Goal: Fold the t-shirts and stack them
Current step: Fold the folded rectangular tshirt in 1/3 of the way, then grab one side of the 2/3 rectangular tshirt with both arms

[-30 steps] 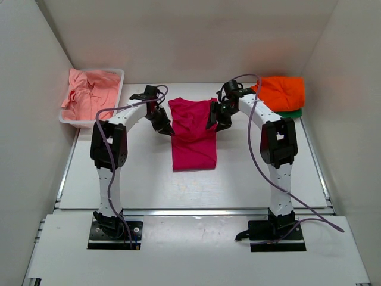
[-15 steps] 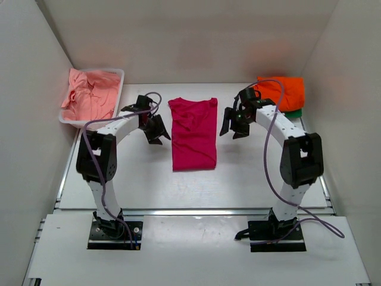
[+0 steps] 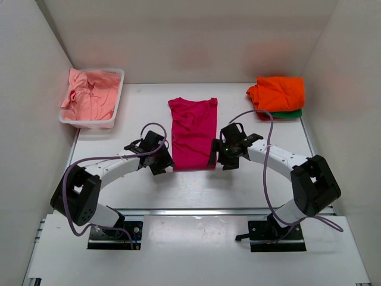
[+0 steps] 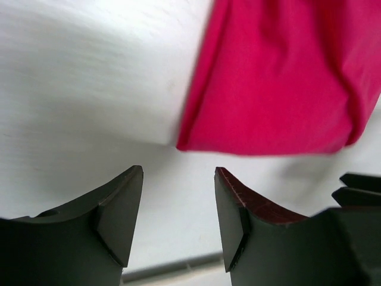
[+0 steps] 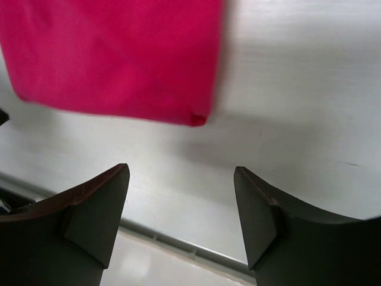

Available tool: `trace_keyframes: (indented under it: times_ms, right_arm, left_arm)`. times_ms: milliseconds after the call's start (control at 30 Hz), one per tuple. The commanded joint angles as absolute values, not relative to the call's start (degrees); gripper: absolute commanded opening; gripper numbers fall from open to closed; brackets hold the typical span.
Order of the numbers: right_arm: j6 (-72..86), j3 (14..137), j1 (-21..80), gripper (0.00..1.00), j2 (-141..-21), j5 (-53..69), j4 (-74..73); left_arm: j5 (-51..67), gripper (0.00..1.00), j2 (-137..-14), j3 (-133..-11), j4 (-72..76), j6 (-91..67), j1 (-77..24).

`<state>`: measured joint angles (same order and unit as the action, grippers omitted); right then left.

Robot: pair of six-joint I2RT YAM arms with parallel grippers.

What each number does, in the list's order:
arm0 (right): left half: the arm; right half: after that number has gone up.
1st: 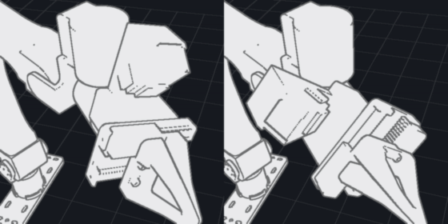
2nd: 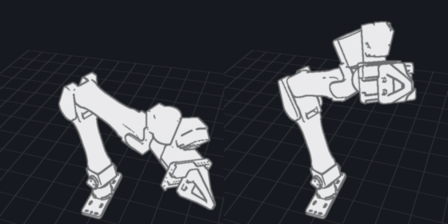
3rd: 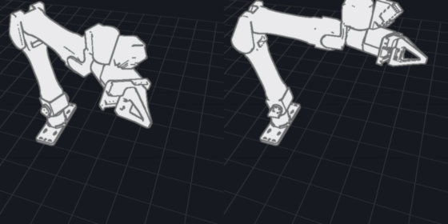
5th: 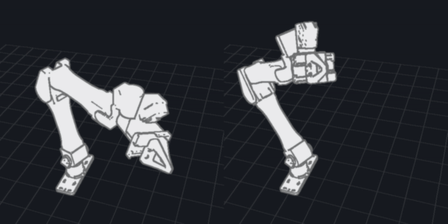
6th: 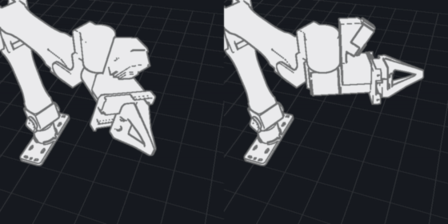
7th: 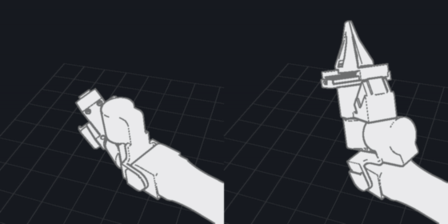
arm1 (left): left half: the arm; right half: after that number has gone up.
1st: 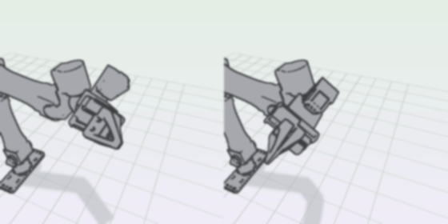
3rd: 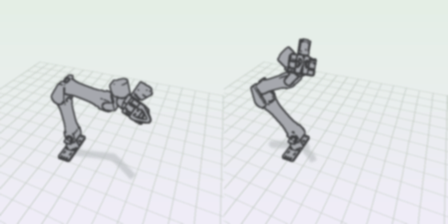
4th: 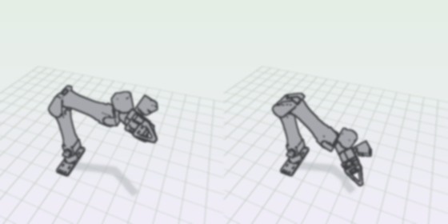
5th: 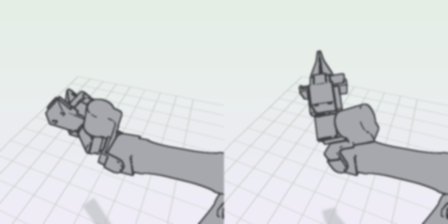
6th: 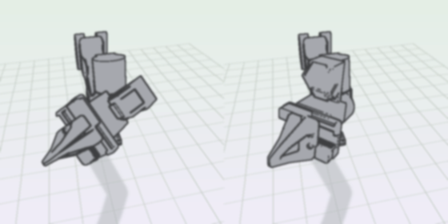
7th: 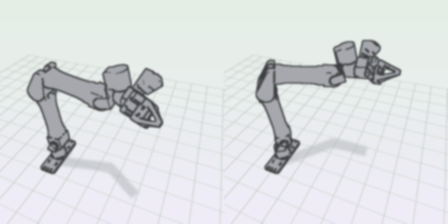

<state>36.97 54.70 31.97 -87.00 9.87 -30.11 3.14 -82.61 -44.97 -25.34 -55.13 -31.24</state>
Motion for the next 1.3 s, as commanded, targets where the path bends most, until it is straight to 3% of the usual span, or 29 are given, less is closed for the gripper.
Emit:
trace_keyframes:
  times_ms: [0, 267, 567, 667, 700, 733, 767, 967, 1267]
  right_arm:
    - [42.36, 53.18, 29.54, 0.69, -84.81, 6.41, -23.12]
    - [46.31, 50.28, 29.62, 0.53, -86.84, 8.08, -19.17]
    - [48.34, 49.04, 29.17, 0.47, -91.06, 10.46, -14.86]
    - [48.52, 49.92, 29.79, 0.44, -93.60, 11.16, -14.59]
    - [48.43, 50.10, 29.79, 0.43, -94.65, 11.60, -14.15]
    - [48.43, 50.10, 29.79, 0.23, -95.27, 11.95, -14.24]
    - [48.34, 50.36, 29.53, 0.01, -95.80, 12.04, -15.20]
    - [40.97, 50.81, 28.74, 0.01, -91.24, 15.46, -25.55]
    - [37.69, 44.75, 35.41, 0.00, -77.36, 18.45, -36.73]
  left_arm:
    - [-3.51, 0.62, -79.28, -43.33, -19.61, -59.15, -29.36]
    - [-2.99, 0.61, -85.51, -44.57, -16.53, -61.25, -30.58]
    - [-0.62, 0.58, -89.30, -42.89, -11.17, -64.51, -31.38]
    - [-0.18, 0.43, -90.35, -42.10, -9.67, -65.83, -31.46]
    - [-0.35, 0.29, -90.79, -42.27, -9.23, -65.83, -31.20]
    - [0.61, 0.06, -91.31, -42.10, -8.97, -65.83, -31.46]
    - [0.88, 0.00, -91.32, -42.10, -9.14, -65.57, -31.46]
    - [5.27, 0.00, -87.20, -41.66, -18.17, -60.21, -30.67]
    - [9.49, 0.00, -65.34, -31.13, -30.84, -62.04, -33.40]
